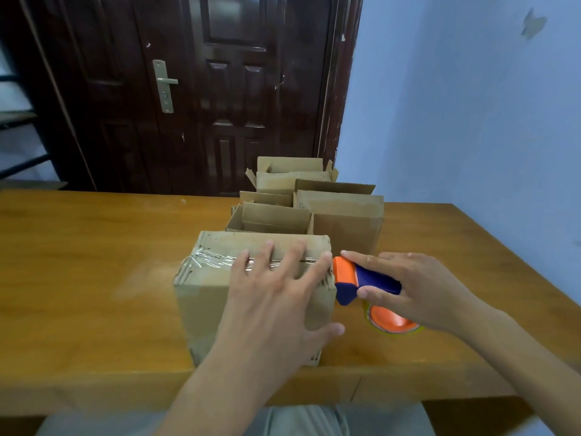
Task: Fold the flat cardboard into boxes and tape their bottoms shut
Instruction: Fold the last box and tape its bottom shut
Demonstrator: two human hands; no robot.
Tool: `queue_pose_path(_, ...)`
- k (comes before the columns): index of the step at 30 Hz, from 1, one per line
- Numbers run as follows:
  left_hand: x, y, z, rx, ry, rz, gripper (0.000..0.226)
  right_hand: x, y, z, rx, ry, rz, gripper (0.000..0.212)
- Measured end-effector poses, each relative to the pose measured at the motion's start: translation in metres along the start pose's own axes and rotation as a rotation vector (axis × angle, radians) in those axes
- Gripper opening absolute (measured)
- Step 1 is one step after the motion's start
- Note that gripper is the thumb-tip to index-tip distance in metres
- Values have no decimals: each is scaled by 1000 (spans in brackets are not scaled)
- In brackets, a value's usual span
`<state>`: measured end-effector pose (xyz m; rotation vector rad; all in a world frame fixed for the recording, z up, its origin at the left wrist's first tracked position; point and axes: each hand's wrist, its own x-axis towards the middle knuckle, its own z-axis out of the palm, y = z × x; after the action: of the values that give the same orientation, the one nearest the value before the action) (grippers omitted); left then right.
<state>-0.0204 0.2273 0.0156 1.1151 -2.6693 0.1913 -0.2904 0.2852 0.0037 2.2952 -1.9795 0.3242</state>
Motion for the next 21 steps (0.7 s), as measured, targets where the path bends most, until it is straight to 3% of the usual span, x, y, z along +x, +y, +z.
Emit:
queue_pose_path(4, 0, 2, -10, -7, -20, -1, 89, -1, -4, -5, 0, -8, -3, 76)
queue_pose_path(8, 19, 7, -15, -13, -35, 139, 76, -1, -10, -12, -7, -23, -7, 74)
queue_pose_path(13, 25, -11, -24, -23, -122, 98, 112, -17, -2, -20, 45, 0, 24, 73)
queue_pose_path(17, 23, -12, -21, -26, -125, 121, 115, -21, -4, -22, 27, 6, 24, 75)
queue_pose_path(21, 18, -9, 1, 1, -32, 160, 112, -16, -11, -23, -175, -2, -55, 81)
